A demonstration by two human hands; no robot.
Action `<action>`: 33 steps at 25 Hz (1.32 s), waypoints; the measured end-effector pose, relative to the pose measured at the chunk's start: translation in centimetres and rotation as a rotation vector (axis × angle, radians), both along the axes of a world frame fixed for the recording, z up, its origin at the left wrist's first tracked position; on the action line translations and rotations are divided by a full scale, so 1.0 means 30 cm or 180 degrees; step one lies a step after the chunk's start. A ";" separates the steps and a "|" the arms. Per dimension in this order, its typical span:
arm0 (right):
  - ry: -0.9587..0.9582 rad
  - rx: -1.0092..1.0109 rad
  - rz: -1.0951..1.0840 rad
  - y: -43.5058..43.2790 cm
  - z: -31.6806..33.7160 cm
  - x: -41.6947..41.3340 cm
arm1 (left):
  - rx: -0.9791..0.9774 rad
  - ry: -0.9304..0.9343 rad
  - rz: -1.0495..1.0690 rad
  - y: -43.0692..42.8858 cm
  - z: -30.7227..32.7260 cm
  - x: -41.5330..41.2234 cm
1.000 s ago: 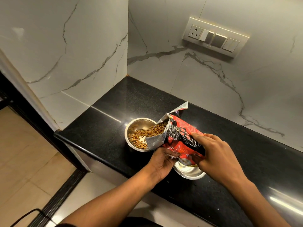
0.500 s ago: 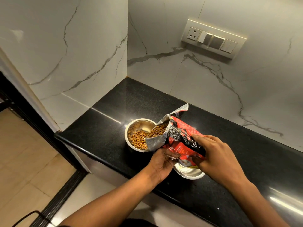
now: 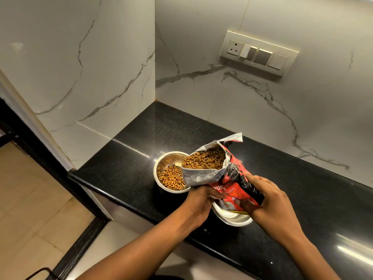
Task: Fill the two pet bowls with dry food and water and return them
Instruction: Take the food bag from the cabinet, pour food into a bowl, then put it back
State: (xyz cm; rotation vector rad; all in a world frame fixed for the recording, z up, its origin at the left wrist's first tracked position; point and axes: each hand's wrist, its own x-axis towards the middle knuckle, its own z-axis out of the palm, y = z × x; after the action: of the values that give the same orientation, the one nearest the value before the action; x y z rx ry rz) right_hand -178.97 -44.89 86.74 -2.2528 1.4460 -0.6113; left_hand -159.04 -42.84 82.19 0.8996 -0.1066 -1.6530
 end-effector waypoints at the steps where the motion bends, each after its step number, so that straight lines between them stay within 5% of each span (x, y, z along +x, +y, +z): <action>1: -0.0173 0.0057 -0.0058 0.002 -0.015 -0.006 | -0.0069 -0.0174 0.0010 -0.001 0.004 0.002; 11: -0.2394 0.0528 -0.0968 0.050 -0.084 0.117 | -0.0897 -0.2479 -0.0265 -0.033 0.154 0.064; 19: -0.3238 0.0495 -0.0928 -0.009 0.019 0.122 | -0.1977 -0.4349 -0.0515 -0.015 0.435 0.102; 25: -0.3657 0.0382 -0.0491 -0.059 0.292 0.058 | -0.2553 -0.4310 -0.0369 -0.040 0.725 0.096; 33: -0.3410 -0.0687 -0.0376 -0.110 0.813 -0.070 | -0.3567 -0.3941 0.0024 -0.150 1.159 0.004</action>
State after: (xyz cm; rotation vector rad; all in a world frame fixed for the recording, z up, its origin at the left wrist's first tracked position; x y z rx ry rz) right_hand -181.08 -48.20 111.14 -1.4763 0.9468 -1.7206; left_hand -158.91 -47.34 116.95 0.8397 -1.6600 -0.5631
